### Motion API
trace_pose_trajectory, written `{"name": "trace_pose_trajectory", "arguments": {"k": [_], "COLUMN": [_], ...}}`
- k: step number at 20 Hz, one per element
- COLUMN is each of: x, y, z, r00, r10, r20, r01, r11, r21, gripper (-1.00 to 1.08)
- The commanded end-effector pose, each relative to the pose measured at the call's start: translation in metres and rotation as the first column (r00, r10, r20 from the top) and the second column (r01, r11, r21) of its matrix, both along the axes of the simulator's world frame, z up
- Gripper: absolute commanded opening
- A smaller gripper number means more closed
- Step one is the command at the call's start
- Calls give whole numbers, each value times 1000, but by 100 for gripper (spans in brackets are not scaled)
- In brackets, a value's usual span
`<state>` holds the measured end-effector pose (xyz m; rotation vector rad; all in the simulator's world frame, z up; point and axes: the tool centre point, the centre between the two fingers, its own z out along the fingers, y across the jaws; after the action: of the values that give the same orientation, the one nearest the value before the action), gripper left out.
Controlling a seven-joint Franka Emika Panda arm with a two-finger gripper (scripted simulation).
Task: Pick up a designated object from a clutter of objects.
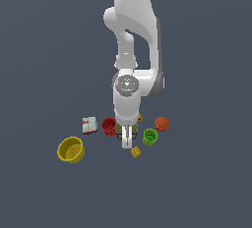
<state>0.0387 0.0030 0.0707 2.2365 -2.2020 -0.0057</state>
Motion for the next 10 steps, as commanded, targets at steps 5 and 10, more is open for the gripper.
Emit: {"name": "trace_pose_trajectory", "arguments": {"k": [5,10], "x": [2,2], "y": [-26,-57], "z": [41,87], "r00": [1000,1000], "r10": [-2,-4], "r20": [5,4], "r01": [2,4], "r11": [1000,1000], "r21": [1,0], "gripper": [-100,-100]}}
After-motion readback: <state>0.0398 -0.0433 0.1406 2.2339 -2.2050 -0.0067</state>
